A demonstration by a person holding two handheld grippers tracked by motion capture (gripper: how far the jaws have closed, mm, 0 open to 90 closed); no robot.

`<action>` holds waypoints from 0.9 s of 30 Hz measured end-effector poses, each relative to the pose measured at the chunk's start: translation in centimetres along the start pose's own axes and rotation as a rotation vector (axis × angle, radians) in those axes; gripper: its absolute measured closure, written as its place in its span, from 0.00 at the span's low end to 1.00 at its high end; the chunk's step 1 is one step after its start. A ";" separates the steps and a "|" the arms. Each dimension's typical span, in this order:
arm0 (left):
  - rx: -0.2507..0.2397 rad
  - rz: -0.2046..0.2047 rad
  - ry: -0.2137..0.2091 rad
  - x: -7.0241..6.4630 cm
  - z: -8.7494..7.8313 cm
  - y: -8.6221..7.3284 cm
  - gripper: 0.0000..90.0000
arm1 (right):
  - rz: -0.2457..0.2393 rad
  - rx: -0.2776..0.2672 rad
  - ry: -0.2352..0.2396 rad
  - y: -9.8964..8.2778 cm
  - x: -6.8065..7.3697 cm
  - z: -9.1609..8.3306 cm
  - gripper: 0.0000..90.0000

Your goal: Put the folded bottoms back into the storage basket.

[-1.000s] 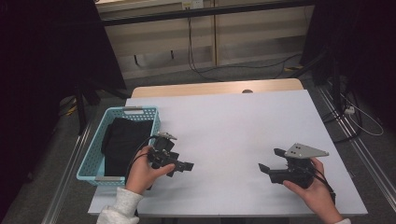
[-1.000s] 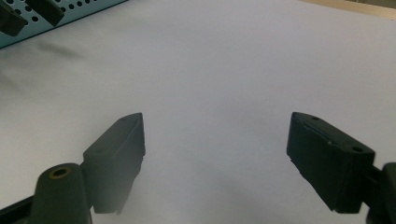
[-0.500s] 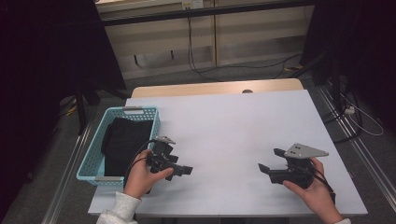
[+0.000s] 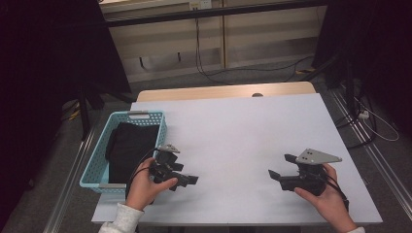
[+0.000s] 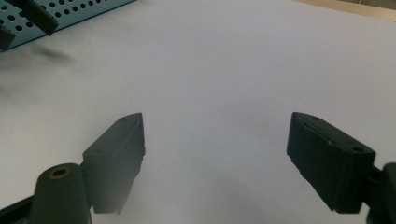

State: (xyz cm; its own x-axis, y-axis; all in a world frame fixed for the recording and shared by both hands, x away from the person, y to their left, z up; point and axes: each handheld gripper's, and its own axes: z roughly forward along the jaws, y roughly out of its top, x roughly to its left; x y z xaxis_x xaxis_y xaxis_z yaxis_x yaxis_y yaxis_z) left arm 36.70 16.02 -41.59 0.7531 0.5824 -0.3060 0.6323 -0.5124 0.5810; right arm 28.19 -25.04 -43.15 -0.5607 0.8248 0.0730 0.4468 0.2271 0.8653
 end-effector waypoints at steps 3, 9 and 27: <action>-0.009 0.001 0.002 0.0 -0.1 -0.3 0.18 | 0.006 0.000 0.000 0.0 -0.1 -0.2 0.21; -0.012 0.008 -0.001 0.3 -0.1 -0.8 0.17 | 0.006 0.004 -0.007 -0.2 -0.3 -0.3 0.21; -0.033 0.021 -0.011 0.4 -0.7 -1.1 0.16 | 0.015 0.026 0.002 -1.0 -0.7 -0.7 0.21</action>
State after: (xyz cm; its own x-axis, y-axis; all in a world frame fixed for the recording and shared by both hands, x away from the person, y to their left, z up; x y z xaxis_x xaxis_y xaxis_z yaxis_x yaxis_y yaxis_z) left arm 36.19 17.31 -41.86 0.7682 0.5649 -0.3014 0.6102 -0.5033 0.6118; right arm 27.62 -26.21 -43.67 -0.5551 0.8273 0.0864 0.4729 0.2283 0.8510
